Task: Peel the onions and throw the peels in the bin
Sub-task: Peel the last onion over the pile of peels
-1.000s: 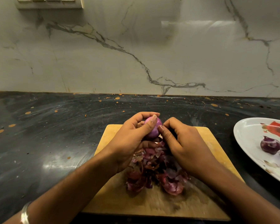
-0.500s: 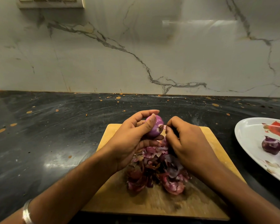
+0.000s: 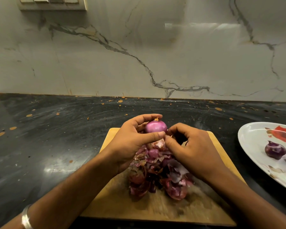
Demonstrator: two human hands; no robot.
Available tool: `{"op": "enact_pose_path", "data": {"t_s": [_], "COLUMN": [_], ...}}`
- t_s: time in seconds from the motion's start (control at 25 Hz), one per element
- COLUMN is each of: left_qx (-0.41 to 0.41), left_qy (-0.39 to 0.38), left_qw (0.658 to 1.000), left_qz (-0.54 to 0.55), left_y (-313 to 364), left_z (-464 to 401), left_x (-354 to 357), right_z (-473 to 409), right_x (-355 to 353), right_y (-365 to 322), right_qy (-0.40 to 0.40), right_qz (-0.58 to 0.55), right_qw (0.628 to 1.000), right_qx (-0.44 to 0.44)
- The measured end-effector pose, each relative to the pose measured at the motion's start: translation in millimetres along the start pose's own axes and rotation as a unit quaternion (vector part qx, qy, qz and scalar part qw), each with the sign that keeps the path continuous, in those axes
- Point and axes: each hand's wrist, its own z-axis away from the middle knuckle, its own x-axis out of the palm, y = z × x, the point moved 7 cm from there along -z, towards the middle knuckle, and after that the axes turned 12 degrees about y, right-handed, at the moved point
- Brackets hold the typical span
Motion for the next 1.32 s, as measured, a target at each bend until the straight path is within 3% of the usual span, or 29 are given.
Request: {"op": "enact_pose_path", "data": {"t_s": [0.16, 0.6, 0.84, 1.0, 1.16, 1.32], "left_qx": [0.029, 0.085, 0.048, -0.035, -0.127, -0.119], "left_qy": [0.011, -0.023, -0.053, -0.078, -0.124, -0.116], "left_qw": [0.996, 0.974, 0.987, 0.996, 0.980, 0.982], "left_qz": [-0.084, -0.208, -0.144, -0.036, 0.089, 0.087], "left_y": [1, 9, 5, 0, -5, -6], "left_z": [1, 11, 14, 15, 21, 20], "left_x": [0, 13, 18, 21, 29, 29], "right_z": [-4, -7, -7, -7, -9, -8], "right_x": [-13, -6, -6, -10, -12, -5], "right_y": [-3, 0, -4, -12, -18, -7], "right_qy": [0.065, 0.020, 0.025, 0.064, 0.081, 0.069], "right_qz": [-0.074, -0.017, 0.022, 0.034, 0.010, -0.044], "right_qw": [0.995, 1.000, 0.999, 0.996, 0.993, 0.996], "right_qx": [0.003, 0.007, -0.014, -0.058, -0.089, -0.026]}}
